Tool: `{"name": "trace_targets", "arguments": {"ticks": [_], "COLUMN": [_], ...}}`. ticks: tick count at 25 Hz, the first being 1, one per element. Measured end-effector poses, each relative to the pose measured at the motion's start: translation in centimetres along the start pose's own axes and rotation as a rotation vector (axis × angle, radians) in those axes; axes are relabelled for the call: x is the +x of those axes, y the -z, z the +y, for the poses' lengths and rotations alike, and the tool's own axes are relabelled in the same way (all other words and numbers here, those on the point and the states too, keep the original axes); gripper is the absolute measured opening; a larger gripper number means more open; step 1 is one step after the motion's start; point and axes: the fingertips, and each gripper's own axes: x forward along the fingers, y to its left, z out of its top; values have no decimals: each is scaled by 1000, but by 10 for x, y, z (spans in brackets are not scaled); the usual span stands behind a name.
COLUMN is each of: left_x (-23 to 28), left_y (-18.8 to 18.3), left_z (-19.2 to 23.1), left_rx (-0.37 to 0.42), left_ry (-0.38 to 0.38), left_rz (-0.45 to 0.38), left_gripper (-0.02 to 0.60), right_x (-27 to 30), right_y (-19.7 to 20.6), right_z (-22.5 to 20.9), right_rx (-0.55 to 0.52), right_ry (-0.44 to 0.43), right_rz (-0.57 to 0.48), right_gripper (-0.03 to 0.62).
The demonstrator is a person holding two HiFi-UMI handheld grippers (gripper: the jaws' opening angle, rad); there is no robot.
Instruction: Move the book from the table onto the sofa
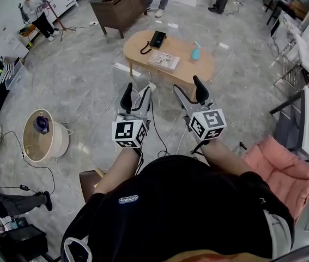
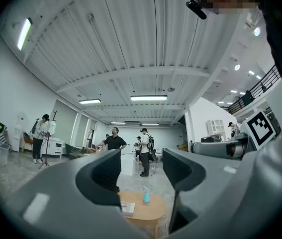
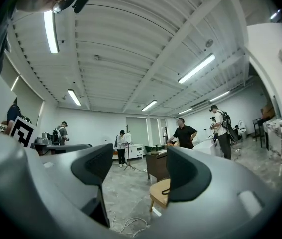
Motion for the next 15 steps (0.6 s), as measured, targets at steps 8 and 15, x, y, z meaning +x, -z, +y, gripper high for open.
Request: {"name": "trace_targets", "arguments": {"ticks": [8, 15], "left_x": [-11, -33], "left_y": [1, -4], "left_z": [20, 52], "left_rx": [-16, -25], "left_ry": [13, 36], "left_rz": [-8, -12], "left_gripper": [328, 376], "right_x": [7, 13], "right_y": [4, 4], "right_z": [21, 59], "right_rx": [-19, -33], "right_ry": [33, 75], "right_rz": [4, 6], "right_gripper": [507, 561]}}
